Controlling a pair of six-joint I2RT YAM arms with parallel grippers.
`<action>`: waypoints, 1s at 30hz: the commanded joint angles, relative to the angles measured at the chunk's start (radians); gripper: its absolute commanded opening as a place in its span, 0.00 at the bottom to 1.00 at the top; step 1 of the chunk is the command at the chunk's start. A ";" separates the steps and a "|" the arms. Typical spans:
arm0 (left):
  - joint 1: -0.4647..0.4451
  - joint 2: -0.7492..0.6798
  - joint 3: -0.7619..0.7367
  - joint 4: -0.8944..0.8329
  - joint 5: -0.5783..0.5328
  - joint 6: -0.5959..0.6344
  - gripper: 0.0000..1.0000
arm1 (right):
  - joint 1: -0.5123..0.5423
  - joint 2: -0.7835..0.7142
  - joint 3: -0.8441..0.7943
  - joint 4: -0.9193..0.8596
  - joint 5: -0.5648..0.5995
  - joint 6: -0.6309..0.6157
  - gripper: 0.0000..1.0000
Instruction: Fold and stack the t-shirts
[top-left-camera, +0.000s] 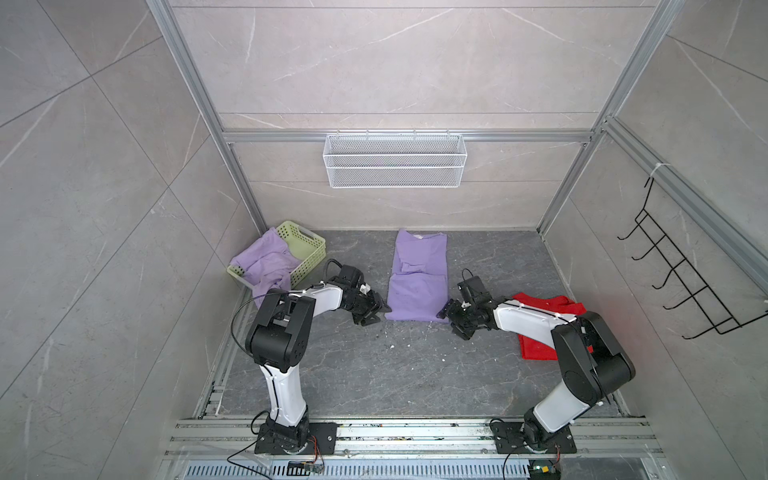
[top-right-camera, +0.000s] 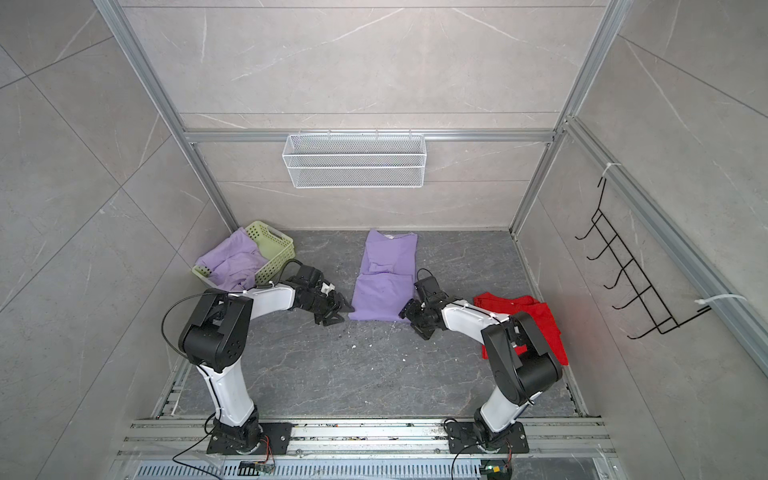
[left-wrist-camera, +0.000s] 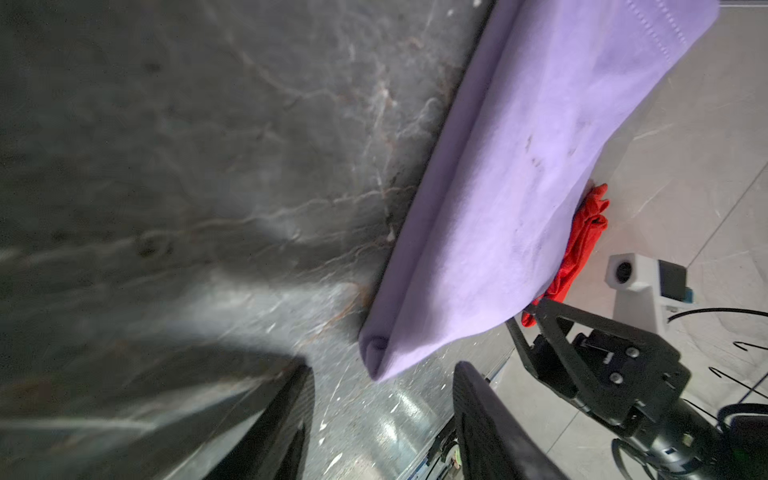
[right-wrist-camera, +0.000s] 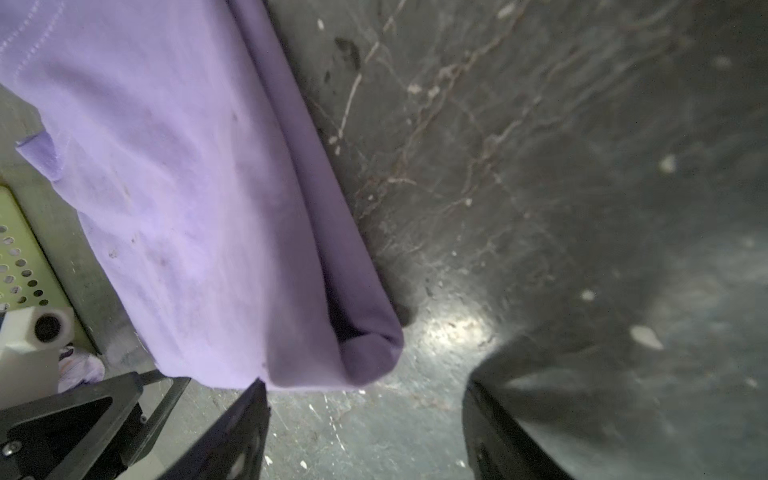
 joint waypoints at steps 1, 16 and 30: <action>-0.014 0.052 0.026 0.014 0.006 -0.033 0.48 | 0.014 -0.009 -0.058 0.116 0.011 0.101 0.75; -0.054 -0.008 0.154 -0.037 0.032 -0.076 0.00 | 0.141 0.035 -0.180 0.428 0.116 0.352 0.83; -0.081 -0.107 0.135 0.002 0.085 -0.164 0.00 | 0.159 0.150 -0.167 0.673 0.196 0.491 0.80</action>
